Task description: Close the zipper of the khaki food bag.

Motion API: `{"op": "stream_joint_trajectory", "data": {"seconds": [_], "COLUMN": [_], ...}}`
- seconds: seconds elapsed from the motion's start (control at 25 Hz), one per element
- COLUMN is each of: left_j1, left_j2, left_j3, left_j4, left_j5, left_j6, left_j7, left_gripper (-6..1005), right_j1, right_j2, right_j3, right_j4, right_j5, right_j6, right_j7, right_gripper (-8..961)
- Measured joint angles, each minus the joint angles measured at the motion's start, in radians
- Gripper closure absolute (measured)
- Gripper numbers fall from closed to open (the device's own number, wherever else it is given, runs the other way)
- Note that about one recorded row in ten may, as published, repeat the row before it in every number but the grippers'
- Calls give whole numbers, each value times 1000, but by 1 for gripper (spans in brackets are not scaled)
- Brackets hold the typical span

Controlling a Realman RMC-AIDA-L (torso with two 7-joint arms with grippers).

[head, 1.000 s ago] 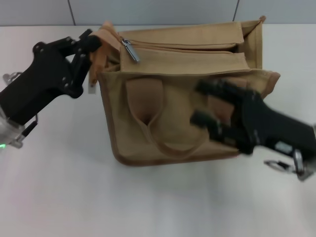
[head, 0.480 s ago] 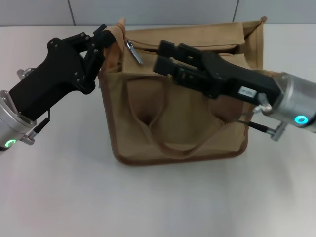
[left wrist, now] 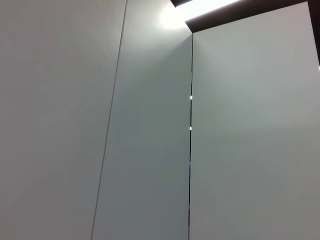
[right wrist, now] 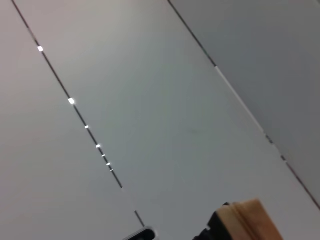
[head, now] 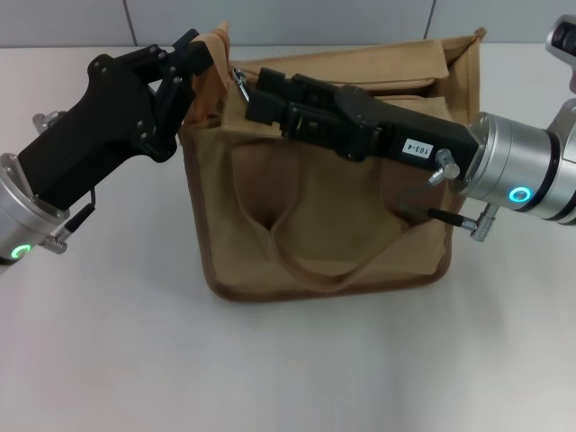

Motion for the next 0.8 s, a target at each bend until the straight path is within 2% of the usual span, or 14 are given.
{"op": "stream_joint_trajectory", "data": {"seconds": [0.48, 0.68, 0.8], "left_j1": [-14, -16, -18], "left_j2": [-1, -1, -2], "left_j3": [0, 0, 0], "left_j4": [-4, -11, -12], "left_j5": [0, 0, 0], "left_j6": [-3, -4, -4], "left_j7": [0, 1, 4], "left_gripper": [983, 982, 982], "right_j1": [15, 13, 12], "right_j2": [0, 0, 0], "right_j3": [-34, -38, -42], "right_j4": [2, 2, 1], "right_j5": [-3, 3, 1], "right_j6": [-6, 43, -10], "right_j7": [46, 60, 50], "right_gripper": [251, 252, 252]}}
